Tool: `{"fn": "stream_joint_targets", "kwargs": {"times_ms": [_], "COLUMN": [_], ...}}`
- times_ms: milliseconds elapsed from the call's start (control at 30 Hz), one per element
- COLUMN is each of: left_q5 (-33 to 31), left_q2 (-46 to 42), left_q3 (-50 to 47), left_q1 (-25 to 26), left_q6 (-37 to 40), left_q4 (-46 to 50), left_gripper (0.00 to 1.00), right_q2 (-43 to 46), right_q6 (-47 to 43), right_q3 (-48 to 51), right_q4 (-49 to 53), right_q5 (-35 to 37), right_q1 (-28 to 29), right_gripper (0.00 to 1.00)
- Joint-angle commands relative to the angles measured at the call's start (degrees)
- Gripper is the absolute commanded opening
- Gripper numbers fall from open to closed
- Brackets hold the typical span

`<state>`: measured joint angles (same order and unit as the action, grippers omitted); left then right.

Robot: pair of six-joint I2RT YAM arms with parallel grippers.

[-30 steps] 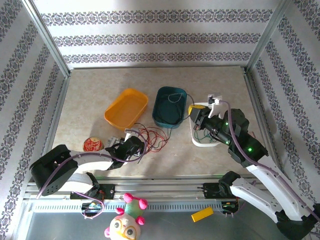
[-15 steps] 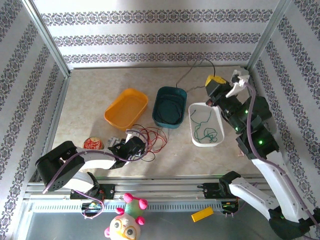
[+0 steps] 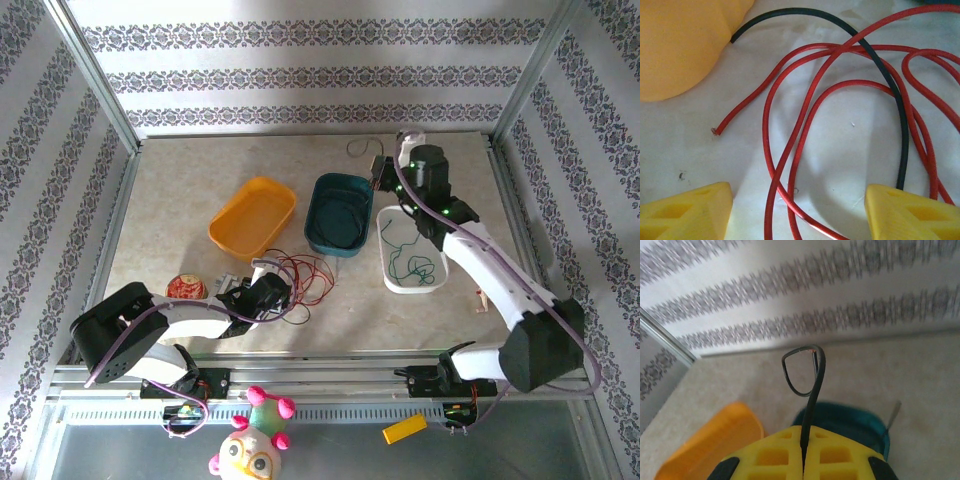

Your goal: Untangle the cables

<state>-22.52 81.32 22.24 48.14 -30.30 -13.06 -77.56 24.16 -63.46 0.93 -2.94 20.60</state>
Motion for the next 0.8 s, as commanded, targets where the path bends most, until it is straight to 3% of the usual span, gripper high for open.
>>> {"fn": "stream_joint_targets", "kwargs": {"times_ms": [0,333,400,500,767], "left_q5": [-0.3,-0.2,-0.1,-0.1,-1.1], "left_q2": [-1.5,-1.7,-1.8,-2.2,-5.4], "left_q3": [0.9,0.7,0.8,1.0,0.6], "left_q1": [-0.3,-0.3,-0.3,-0.3,-0.3], "left_q6": [-1.0,-0.8,-0.9,-0.7,-0.5], "left_q4": [0.8,0.4,0.4,1.0,1.5], "left_gripper": [0.71,0.71,0.71,0.71,0.71], "right_q2": [-2.9,-12.6,-14.1,-14.8,-3.5], "right_q6": [6.3,8.2,8.0,8.4,7.1], "right_q3": [3.1,1.6,0.2,-0.7,4.3], "right_q4": [-0.3,4.5,6.9,9.9,13.9], "right_q5": [-2.1,-8.3,-7.5,-4.6,15.3], "right_q1": [0.1,3.1,3.7,4.3,7.8], "right_gripper": [0.00,0.02,0.10,0.38,0.62]}}
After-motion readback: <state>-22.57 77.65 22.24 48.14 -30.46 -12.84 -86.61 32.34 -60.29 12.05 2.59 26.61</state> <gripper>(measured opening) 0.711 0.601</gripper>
